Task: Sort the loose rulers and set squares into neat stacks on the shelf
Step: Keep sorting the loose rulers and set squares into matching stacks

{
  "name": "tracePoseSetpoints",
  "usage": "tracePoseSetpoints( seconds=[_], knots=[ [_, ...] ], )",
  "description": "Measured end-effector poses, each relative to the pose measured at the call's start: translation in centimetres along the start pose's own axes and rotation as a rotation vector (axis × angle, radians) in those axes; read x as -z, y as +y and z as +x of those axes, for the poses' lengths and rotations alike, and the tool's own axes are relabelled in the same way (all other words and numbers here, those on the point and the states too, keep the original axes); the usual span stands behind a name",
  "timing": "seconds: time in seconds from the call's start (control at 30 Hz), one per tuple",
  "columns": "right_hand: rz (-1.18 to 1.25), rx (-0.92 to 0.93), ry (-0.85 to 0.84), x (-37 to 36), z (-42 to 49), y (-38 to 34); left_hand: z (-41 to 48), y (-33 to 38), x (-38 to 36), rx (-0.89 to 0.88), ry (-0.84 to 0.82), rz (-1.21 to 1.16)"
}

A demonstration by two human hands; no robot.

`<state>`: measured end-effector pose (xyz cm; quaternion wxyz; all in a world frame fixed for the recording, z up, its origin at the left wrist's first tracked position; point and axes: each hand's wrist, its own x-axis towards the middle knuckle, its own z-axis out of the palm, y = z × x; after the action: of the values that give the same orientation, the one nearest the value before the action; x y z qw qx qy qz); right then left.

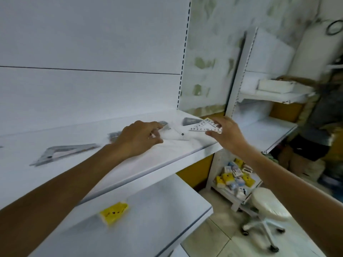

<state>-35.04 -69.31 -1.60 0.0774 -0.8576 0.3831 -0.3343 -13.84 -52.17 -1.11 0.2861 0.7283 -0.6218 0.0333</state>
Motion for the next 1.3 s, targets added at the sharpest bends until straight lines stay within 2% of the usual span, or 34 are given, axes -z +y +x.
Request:
tracePoseSetpoints(
  seconds=[0.23, 0.47, 0.7, 0.83, 1.13, 1.3],
  knots=[
    [-0.034, -0.023, 0.053, 0.4, 2.3, 4.8, 5.3, 2.3, -3.3, -0.012, -0.039, 0.007],
    [-0.041, -0.064, 0.043, -1.3, 7.8, 6.6, 10.7, 1.3, -4.8, -0.05, -0.047, 0.026],
    [0.003, 0.025, 0.031, -2.2, 13.9, 8.0, 14.7, 0.4, -3.7, 0.005, -0.005, 0.07],
    [0.034, 0.134, -0.027, -3.9, 16.5, 8.4, 15.2, 0.1, -3.8, 0.087, 0.026, 0.115],
    [0.192, 0.4, -0.23, -7.4, 20.3, 9.8, 13.1, 1.5, -6.3, 0.39, 0.118, 0.146],
    [0.318, 0.457, -0.336, -9.2, 20.1, 11.5, 12.0, 3.3, -9.0, 0.522, 0.203, 0.126]
  ],
)
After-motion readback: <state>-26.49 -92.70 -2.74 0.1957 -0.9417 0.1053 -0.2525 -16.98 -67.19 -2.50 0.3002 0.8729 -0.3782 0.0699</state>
